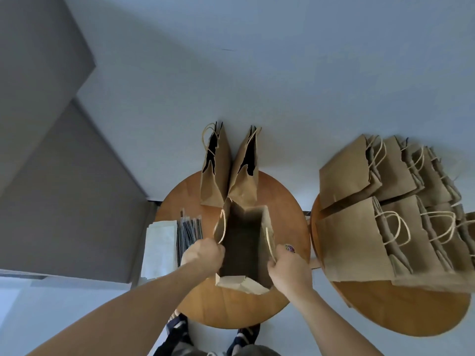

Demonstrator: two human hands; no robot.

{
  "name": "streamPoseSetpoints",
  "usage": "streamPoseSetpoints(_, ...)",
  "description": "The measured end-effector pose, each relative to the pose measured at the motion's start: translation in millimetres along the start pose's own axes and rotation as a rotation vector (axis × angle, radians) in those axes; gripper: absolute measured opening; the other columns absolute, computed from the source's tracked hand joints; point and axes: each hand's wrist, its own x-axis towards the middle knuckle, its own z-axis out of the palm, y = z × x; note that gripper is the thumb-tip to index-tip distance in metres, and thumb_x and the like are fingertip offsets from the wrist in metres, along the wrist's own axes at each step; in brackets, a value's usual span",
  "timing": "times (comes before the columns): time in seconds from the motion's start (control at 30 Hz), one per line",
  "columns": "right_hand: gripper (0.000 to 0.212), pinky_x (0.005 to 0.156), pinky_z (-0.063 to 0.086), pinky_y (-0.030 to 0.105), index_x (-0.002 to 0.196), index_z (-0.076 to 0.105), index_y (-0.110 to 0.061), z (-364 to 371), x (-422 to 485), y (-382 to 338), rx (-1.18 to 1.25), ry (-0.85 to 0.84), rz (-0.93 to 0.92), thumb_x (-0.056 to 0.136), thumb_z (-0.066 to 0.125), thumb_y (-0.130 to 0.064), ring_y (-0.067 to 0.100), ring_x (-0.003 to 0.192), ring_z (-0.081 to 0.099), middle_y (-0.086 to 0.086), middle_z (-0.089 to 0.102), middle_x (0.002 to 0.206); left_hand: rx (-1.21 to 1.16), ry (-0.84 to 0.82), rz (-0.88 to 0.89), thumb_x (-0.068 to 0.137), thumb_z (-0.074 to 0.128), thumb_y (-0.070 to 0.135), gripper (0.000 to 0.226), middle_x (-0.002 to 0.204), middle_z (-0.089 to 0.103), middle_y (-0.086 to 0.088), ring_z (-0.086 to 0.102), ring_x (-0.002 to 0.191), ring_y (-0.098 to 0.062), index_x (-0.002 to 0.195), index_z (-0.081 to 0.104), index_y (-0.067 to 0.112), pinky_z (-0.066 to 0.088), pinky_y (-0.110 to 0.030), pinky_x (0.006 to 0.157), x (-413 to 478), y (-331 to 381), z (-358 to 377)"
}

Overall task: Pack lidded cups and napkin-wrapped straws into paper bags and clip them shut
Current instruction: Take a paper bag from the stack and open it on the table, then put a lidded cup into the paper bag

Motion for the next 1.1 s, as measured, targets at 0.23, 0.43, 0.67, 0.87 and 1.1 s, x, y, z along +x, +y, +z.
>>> streamPoseSetpoints(0.23,0.015,0.062,0.046,0.014,0.098,0.048,-0.029,-12,4,26,0.026,-0.038,0.048,0.096,0.055,-0.043,0.012,0.08,0.066,-0.014,0.057,0.088,-0.218,0.031,-0.059,0.097,0.042,0.039,0.022,0.075,0.061,0.003,0.063,0.061,-0.01,0.096,0.056,0.022,0.048,-0.022,0.047,2,-25,12)
streamPoseSetpoints(0.43,0.037,0.077,0.056,0.023,0.114,0.047,-0.033,-9,4,10,0.133,-0.175,-0.056,0.089,0.053,-0.061,0.01,0.086,0.064,-0.018,0.057,0.094,-0.288,-0.229,0.134,0.084,0.047,0.071,0.06,0.112,0.064,0.004,0.067,0.094,-0.014,0.127,0.045,0.029,0.059,-0.034,0.085,16,-17,14)
streamPoseSetpoints(0.67,0.093,0.111,0.039,0.043,0.152,0.022,-0.035,-34,6,11,0.329,-0.488,-0.085,0.075,0.065,-0.064,0.019,0.141,0.037,-0.009,0.033,0.156,-0.041,-0.444,0.293,0.06,0.073,0.068,0.104,0.139,0.051,0.001,0.054,0.119,-0.021,0.146,0.023,0.038,0.046,-0.037,0.101,17,-24,-39)
streamPoseSetpoints(0.87,0.065,0.115,0.032,0.041,0.153,0.026,-0.025,-109,41,-29,0.198,-0.195,-0.27,0.095,0.053,-0.037,0.021,0.145,0.029,-0.002,0.028,0.159,0.321,0.117,0.346,0.079,0.059,0.045,0.043,0.11,0.058,-0.002,0.054,0.089,-0.019,0.115,0.049,0.022,0.052,-0.037,0.076,15,4,-133)
streamPoseSetpoints(1.1,0.055,0.111,0.036,0.042,0.145,0.043,-0.015,-194,71,-146,0.035,-0.029,-0.619,0.097,0.051,-0.042,0.023,0.136,0.038,0.003,0.04,0.149,0.343,0.346,0.29,0.091,0.054,0.05,0.068,0.146,0.045,-0.003,0.045,0.13,-0.027,0.149,0.033,0.022,0.044,-0.044,0.102,-28,-2,-249)
